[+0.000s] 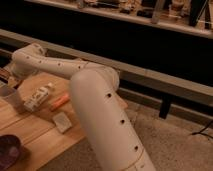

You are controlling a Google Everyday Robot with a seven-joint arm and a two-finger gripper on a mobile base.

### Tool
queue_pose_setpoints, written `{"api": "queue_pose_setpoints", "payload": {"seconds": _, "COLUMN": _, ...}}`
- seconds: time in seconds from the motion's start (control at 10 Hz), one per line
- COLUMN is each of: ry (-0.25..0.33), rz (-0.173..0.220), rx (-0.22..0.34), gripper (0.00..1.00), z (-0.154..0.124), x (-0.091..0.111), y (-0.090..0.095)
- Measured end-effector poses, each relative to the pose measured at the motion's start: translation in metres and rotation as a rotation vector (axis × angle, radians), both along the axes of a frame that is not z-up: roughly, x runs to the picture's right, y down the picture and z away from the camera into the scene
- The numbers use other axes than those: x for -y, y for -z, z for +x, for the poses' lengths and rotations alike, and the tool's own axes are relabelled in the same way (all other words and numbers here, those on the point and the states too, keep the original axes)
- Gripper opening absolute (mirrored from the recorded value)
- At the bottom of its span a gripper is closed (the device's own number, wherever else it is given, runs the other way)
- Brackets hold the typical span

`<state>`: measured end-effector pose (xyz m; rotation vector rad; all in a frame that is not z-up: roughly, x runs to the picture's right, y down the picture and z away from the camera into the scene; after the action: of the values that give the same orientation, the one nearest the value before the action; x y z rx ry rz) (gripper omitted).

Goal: Place the eraser in the ceramic cup

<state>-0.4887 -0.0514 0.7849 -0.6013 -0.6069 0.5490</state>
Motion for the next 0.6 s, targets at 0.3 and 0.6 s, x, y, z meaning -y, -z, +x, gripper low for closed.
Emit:
{"api": "queue_pose_setpoints", "payload": {"seconds": 0.3, "ry": 0.013, "rz": 0.001, "rx": 0.026, "gripper": 0.0, "z": -0.014, "x": 0.004, "y": -0.01}}
{"api": "queue_pose_setpoints", "payload": {"seconds": 0.6, "ry": 0.028, "rz": -0.026, "rx": 0.068, "gripper": 0.0, "z": -0.026, "x": 0.002, "y": -0.01}}
